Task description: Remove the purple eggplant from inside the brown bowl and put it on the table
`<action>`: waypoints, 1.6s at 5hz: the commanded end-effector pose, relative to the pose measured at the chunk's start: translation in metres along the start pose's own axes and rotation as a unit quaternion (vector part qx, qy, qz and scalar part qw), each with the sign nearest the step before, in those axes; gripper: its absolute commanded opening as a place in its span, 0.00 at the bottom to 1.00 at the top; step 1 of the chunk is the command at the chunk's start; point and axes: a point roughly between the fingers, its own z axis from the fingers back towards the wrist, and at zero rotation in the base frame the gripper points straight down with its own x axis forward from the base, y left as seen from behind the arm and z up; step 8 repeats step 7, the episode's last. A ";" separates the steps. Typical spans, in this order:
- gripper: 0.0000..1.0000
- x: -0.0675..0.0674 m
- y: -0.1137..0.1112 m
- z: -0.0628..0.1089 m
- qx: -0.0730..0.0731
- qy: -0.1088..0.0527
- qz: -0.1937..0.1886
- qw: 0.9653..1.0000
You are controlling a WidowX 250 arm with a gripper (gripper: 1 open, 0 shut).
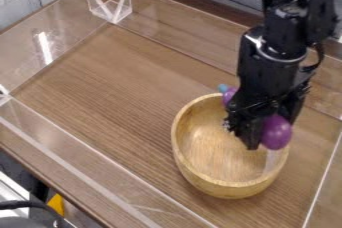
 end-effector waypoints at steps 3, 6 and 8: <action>0.00 0.020 -0.005 0.026 -0.028 0.002 -0.021 0.999; 0.00 0.051 0.007 0.059 -0.041 0.008 -0.016 0.999; 0.00 0.072 0.021 0.070 -0.050 0.007 -0.020 0.999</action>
